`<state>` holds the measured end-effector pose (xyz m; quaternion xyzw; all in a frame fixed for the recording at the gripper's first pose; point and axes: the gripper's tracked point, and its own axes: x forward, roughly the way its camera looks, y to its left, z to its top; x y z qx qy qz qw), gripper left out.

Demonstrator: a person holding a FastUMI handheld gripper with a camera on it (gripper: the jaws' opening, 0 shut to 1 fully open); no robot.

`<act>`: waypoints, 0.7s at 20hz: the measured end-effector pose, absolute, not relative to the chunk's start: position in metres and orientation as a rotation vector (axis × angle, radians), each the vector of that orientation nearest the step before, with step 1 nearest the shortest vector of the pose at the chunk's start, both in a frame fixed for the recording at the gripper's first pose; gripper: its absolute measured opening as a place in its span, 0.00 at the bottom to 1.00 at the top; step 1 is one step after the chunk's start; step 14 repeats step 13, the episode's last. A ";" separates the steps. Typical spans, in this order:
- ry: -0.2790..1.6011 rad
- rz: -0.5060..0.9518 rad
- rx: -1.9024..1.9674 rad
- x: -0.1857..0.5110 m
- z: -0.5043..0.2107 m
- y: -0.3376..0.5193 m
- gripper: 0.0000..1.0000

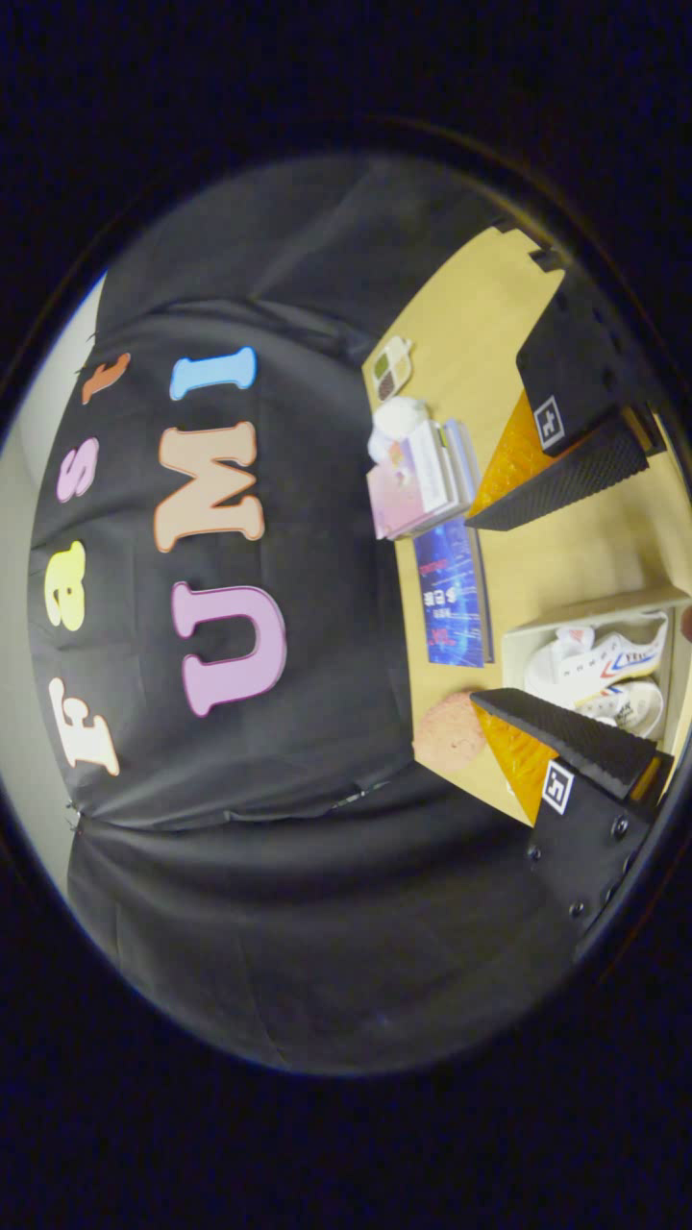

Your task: Open the storage box then place both shoes into the box .Put the left shoe in first, then the right shoe, with the right side of both shoes facing outward in a uniform manner.

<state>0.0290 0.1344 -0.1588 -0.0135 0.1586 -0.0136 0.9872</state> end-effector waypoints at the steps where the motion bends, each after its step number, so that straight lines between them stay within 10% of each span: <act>1: 0.282 -0.019 -0.049 0.033 -0.145 0.128 1.00; 14: 0.017 0.101 -0.178 0.061 -0.044 0.080 1.00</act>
